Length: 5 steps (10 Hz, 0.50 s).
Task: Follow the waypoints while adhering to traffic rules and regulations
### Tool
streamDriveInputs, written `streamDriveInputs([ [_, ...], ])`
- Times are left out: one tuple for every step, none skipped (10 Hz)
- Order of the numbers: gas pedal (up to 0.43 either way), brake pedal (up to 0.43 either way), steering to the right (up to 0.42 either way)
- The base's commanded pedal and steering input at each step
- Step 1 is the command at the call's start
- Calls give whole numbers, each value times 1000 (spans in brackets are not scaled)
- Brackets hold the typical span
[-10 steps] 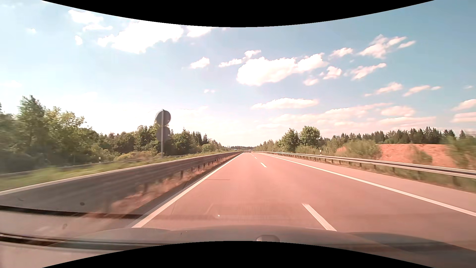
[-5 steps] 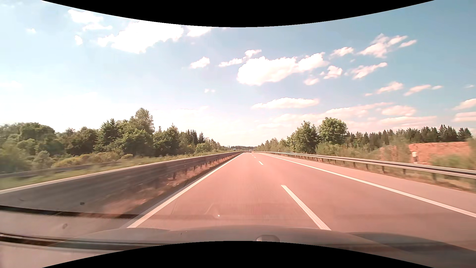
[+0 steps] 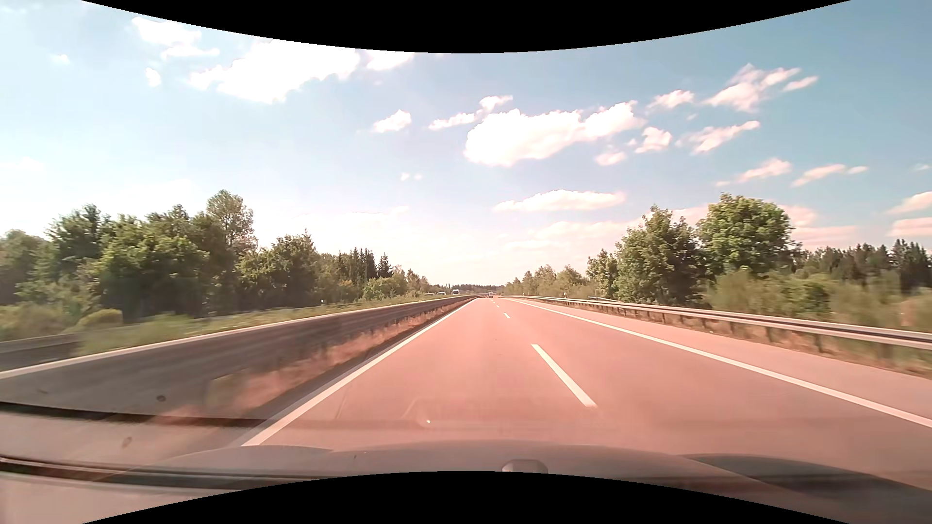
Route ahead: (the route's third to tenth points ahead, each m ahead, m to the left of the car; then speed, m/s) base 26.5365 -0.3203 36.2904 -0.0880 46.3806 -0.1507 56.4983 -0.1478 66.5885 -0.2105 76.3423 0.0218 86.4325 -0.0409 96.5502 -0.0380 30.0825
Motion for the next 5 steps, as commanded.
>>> streamDriveInputs([
  [311, 0, -3],
  [319, 0, -3],
  [319, 0, -3],
  [331, 0, -2],
  [331, 0, -2],
])
